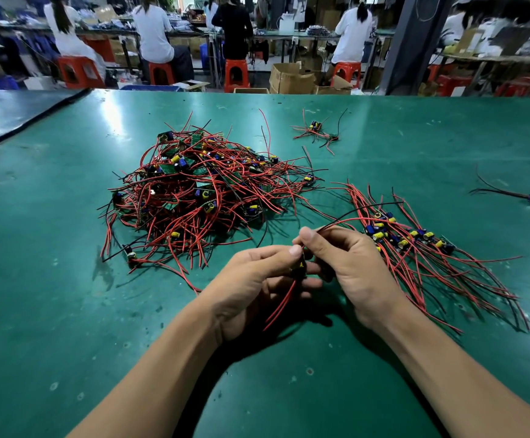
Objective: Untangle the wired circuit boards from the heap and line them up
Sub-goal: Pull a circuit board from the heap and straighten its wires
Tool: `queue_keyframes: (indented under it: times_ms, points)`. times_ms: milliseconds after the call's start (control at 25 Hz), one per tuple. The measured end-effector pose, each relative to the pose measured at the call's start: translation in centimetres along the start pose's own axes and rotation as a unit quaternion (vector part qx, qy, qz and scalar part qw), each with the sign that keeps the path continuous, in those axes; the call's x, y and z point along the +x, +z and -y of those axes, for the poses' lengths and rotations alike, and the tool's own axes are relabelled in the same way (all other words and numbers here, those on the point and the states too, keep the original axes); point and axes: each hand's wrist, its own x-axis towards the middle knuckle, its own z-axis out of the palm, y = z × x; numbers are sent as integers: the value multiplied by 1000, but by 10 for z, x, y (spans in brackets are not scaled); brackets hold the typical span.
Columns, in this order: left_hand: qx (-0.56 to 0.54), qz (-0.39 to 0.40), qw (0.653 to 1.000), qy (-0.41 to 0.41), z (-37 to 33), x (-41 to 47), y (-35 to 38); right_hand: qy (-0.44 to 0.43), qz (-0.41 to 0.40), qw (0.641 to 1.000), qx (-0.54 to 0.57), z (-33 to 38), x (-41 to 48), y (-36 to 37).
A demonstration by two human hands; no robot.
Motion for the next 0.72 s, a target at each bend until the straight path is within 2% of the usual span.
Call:
queue_keyframes:
  times_ms: [120,240,440,560,720]
  points:
    - [65,-8,998,5,-1,-1,-1,5,-4,1000,-30,1,-1,-5]
    - [159,-22,986,35,2,-1,-2,42,37,998,-39,3,-3,-9]
    - [173,-24,983,62,3,0,-1,54,19,998,-34,3,-1,-7]
    - [176,-26,982,59,4,1,-2,54,-12,998,-38,3,1,-10]
    - [166,-39,984,50,5,3,1,71,-10,997,-8,1,2,-11]
